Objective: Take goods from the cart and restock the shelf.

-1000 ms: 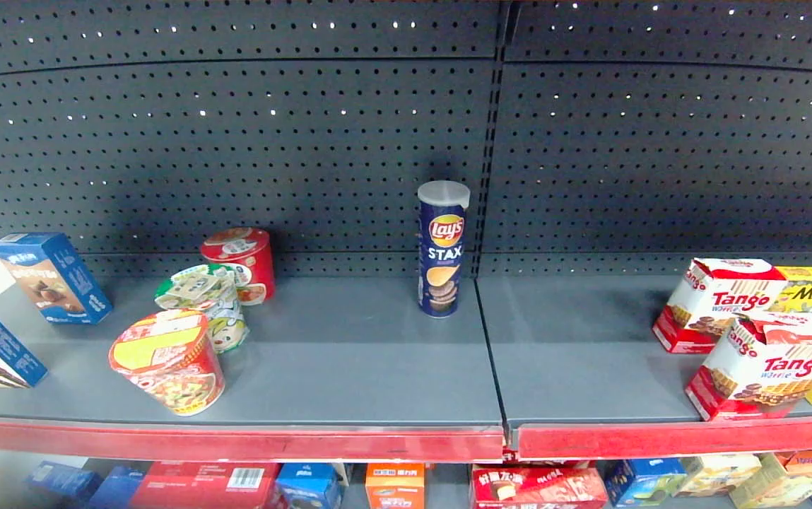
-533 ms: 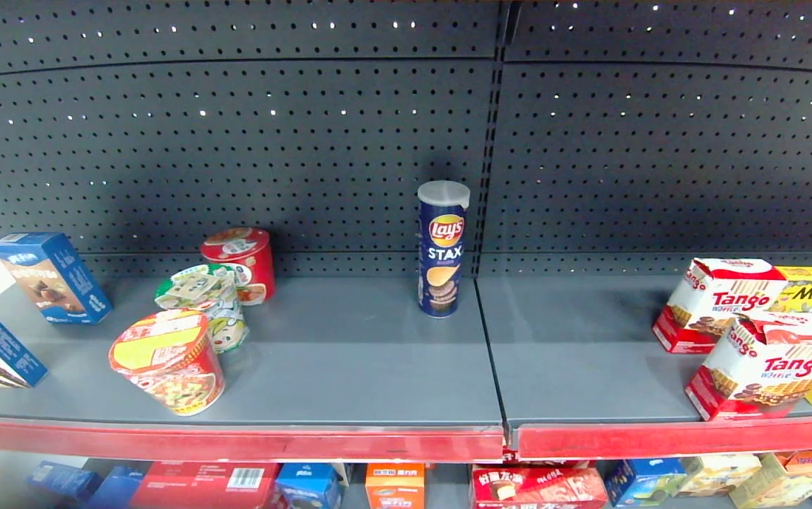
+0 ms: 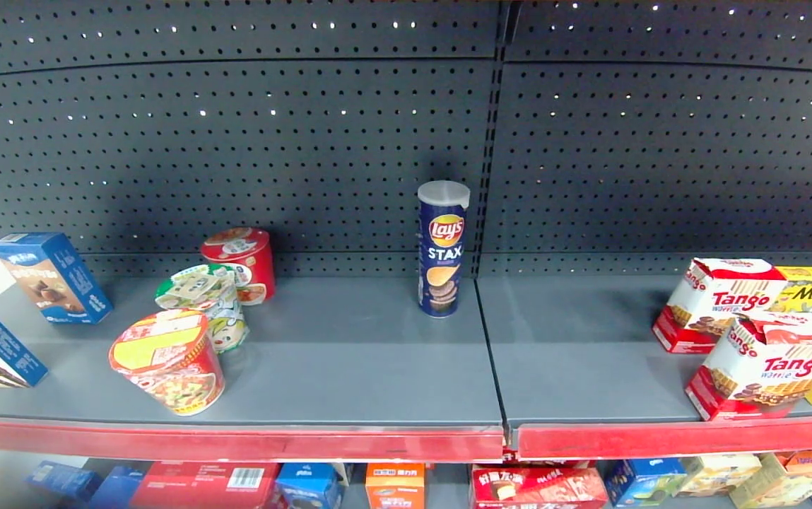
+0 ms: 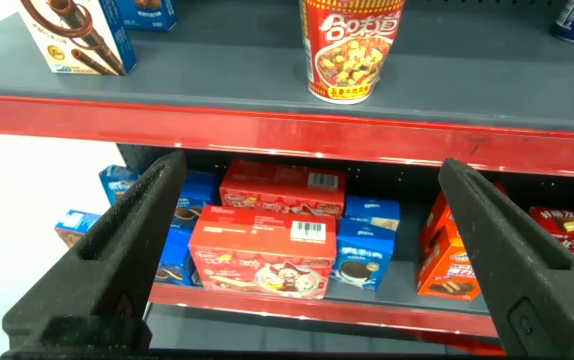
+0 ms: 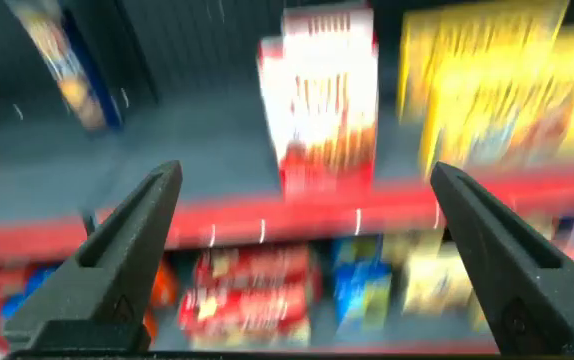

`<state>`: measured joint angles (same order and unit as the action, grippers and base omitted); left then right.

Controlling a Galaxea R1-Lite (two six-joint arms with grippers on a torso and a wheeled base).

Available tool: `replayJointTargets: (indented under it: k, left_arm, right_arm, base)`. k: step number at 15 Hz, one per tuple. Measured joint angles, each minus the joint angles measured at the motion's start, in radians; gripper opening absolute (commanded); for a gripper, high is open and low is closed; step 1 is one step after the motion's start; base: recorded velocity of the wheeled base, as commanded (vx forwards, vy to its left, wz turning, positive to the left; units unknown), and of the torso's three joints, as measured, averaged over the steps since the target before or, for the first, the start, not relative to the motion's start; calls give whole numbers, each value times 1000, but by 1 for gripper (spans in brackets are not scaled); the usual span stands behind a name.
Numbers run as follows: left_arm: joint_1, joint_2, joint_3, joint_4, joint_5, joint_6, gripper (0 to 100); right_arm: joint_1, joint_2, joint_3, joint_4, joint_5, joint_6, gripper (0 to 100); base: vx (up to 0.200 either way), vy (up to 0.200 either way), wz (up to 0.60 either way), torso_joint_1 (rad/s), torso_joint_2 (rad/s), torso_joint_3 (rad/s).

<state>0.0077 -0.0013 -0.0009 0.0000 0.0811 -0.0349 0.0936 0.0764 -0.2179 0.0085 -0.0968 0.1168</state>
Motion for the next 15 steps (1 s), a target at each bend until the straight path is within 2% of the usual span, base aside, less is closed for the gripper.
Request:
replayJointTargets:
  k: [2,4,8,11,13,15]
  left_arm:
    - [-1,0,0,0,0,0,100]
    - [-1,0,0,0,0,0,100]
    - [0,0,0,0,0,0,100]
    - [-1,0,0,0,0,0,100]
    - [0,0,0,0,0,0,100]
    - [0,0,0,0,0,0,100]
  right_arm:
    - [47,79,-141,1,-41,-61,100]
    - [21,157,-275,40,-49,-91,100]
    - [-247,288,-509,307,-30,-189,100]
    - [-466,377,-635,513,-25,-246,100]
    - [-503,391,-688,636,-26,-258,100]
    - [-471,356,-710,724,-15,-257,100]
  base:
    - [0,0,0,0,0,0]
    - [0,0,0,0,0,0]
    - [0,0,0,0,0,0]
    - [0,0,0,0,0,0]
    - [0,0,0,0,0,0]
    - [0,0,0,0,0,0]
